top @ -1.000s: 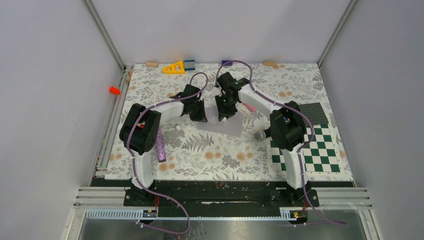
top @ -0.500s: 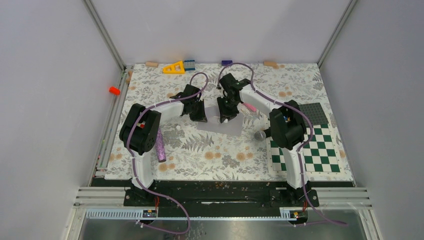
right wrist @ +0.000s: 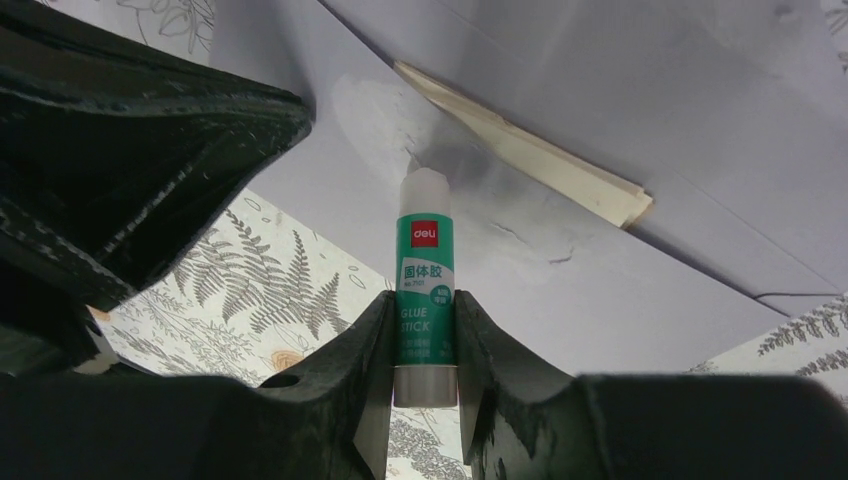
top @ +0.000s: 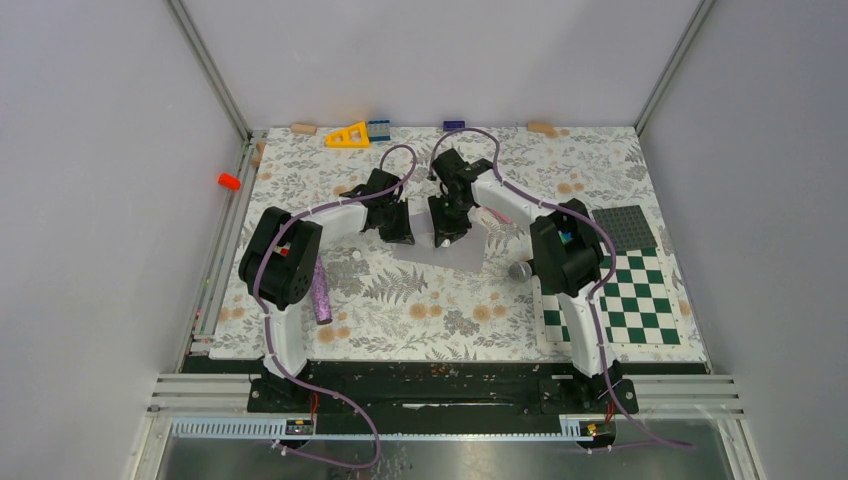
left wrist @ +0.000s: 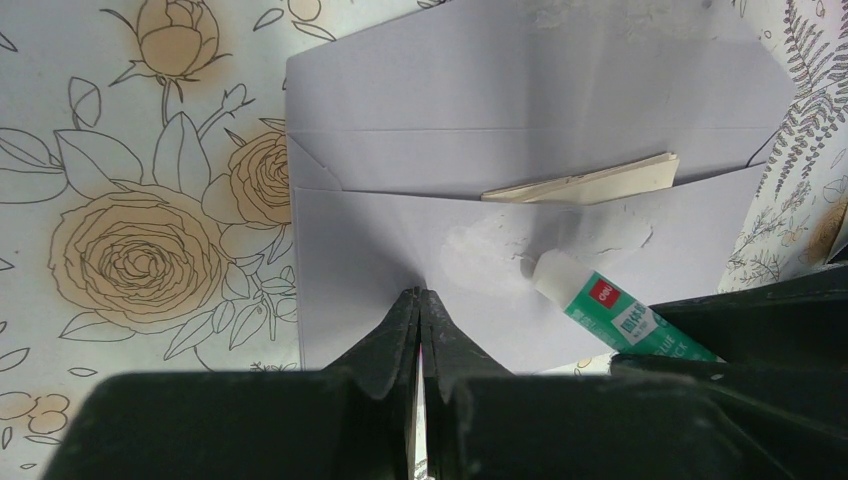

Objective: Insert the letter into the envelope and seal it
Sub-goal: Paint the envelope at the center of the board, then place the solid glue at the center of the board.

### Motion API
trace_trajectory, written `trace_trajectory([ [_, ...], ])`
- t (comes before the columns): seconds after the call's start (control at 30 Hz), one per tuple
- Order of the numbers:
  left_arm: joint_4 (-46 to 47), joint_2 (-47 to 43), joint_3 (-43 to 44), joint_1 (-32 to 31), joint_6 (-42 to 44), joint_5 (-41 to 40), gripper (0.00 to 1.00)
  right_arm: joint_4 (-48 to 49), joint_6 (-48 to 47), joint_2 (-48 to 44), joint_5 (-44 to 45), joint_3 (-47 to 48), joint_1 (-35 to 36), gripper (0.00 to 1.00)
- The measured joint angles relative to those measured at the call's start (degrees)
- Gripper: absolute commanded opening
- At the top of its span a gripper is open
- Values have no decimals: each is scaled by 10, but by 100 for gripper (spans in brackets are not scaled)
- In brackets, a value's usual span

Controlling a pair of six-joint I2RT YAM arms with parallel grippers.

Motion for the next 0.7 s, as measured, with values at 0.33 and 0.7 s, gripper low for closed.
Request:
trace_trajectory([
  [0.33, 0, 0, 0, 0, 0, 0, 0, 1, 13, 37, -4, 54, 10, 0],
  [0.7, 1, -1, 0, -2, 4, -1, 0, 7, 19, 74, -3, 112, 17, 0],
])
